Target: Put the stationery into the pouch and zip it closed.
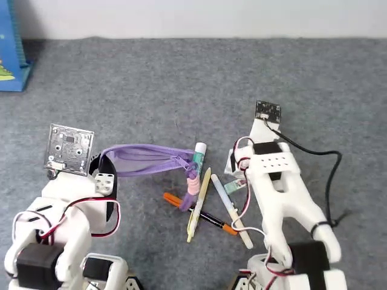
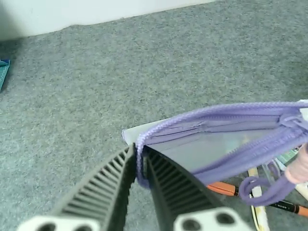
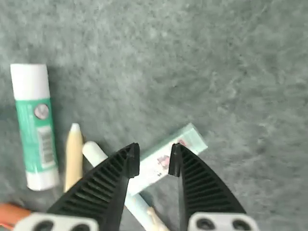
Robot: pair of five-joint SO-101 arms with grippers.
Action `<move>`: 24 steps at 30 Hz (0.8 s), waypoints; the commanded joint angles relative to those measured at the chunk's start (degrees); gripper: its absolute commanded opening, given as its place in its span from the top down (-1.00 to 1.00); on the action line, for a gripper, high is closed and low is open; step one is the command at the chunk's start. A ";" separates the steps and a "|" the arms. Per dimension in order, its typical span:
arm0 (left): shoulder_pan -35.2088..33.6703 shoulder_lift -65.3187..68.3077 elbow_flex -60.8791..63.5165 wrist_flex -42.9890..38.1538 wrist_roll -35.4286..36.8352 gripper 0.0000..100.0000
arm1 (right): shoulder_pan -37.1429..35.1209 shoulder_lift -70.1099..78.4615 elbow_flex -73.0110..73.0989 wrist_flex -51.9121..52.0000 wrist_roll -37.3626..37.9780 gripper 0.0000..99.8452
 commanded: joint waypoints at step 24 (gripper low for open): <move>0.18 2.29 1.45 -0.26 0.79 0.98 | 2.95 5.49 -4.48 8.04 -10.29 0.41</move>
